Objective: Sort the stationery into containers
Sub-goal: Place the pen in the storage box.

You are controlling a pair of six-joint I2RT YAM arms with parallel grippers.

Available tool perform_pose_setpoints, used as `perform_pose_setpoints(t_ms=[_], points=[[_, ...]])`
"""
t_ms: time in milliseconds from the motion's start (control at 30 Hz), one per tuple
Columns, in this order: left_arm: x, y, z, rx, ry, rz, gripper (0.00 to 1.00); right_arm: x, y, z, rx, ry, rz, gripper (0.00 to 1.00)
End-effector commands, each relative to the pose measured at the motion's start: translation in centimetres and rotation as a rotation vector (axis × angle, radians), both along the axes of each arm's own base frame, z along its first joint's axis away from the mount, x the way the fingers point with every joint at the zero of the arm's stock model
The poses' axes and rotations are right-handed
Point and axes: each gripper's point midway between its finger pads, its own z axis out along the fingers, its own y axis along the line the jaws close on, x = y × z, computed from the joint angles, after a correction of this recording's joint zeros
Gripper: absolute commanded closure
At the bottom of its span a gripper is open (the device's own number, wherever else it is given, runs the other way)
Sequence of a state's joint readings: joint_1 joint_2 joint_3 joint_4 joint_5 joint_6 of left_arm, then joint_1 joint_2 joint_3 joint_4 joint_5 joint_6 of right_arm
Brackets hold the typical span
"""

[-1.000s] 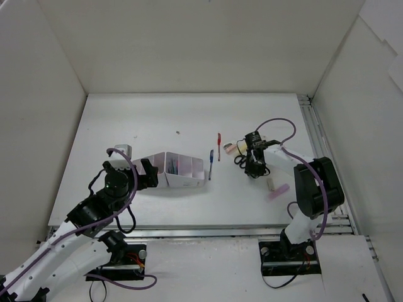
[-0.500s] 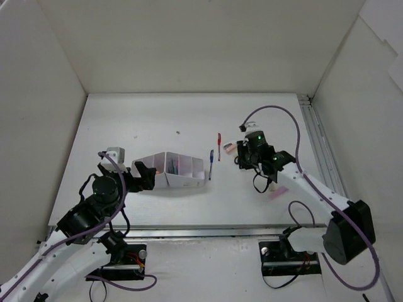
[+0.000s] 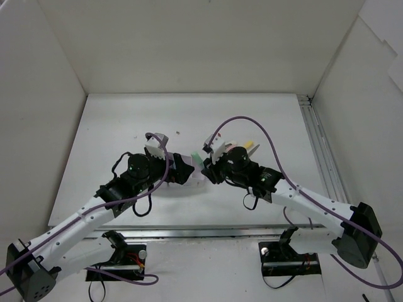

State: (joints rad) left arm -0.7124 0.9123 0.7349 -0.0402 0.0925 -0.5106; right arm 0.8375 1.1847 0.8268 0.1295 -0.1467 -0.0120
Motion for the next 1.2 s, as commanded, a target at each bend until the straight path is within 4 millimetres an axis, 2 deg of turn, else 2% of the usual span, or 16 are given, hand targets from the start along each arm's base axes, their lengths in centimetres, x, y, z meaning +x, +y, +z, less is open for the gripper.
perform_pose_setpoints(t_ms=[0,233,367,467,567,667,700,767,800,833,900,933,1000,1067,1100,1167], points=[[0.6,-1.9,4.9,-0.185,-0.111,-0.035,0.00,1.7,2.2,3.9,0.105,-0.119,-0.006,1.00],[0.9,-2.1,5.0,-0.226,-0.115,-0.023,0.01,0.7,4.3,5.0,0.175,-0.138,0.052,1.00],[1.6,-2.1,4.2,-0.211,-0.101,0.003,0.04,-1.2,5.4,7.9,0.312,-0.187,0.131,1.00],[2.5,-1.8,3.4,-0.197,-0.090,0.040,0.19,-2.3,5.9,8.5,0.356,-0.186,0.173,1.00],[2.5,-2.2,3.7,-0.214,-0.100,0.024,0.45,-2.4,6.0,8.2,0.353,-0.175,0.167,1.00],[2.5,-2.3,4.0,-0.218,-0.104,0.023,0.63,-2.4,6.2,8.0,0.347,-0.169,0.161,1.00],[2.5,-2.3,3.9,-0.217,-0.103,0.025,0.81,-2.3,6.1,7.9,0.344,-0.166,0.155,1.00],[2.6,-1.8,4.1,-0.203,-0.107,0.043,1.00,-1.4,5.6,7.9,0.327,-0.165,0.097,0.89],[2.5,-1.4,4.4,-0.199,-0.116,0.055,1.00,-1.2,5.3,7.8,0.324,-0.149,0.062,0.80],[2.9,-0.4,4.0,-0.168,-0.117,0.102,1.00,0.0,4.4,7.6,0.299,-0.147,-0.029,0.60],[3.1,1.8,4.7,-0.158,-0.153,0.188,1.00,1.0,2.9,7.7,0.317,-0.119,-0.156,0.43],[3.4,3.0,4.5,-0.125,-0.172,0.240,1.00,1.5,1.8,7.1,0.301,-0.102,-0.228,0.25],[4.0,6.2,4.2,-0.073,-0.176,0.352,1.00,2.3,-1.1,6.5,0.286,-0.098,-0.383,0.10],[4.6,9.4,3.3,-0.006,-0.163,0.475,1.00,3.1,-3.7,6.1,0.278,-0.099,-0.497,0.04],[4.9,11.2,3.9,-0.010,-0.183,0.527,1.00,3.2,-5.5,5.6,0.281,-0.076,-0.550,0.02],[4.9,12.9,3.6,0.009,-0.199,0.570,1.00,3.2,-7.7,5.8,0.302,-0.075,-0.622,0.02]])
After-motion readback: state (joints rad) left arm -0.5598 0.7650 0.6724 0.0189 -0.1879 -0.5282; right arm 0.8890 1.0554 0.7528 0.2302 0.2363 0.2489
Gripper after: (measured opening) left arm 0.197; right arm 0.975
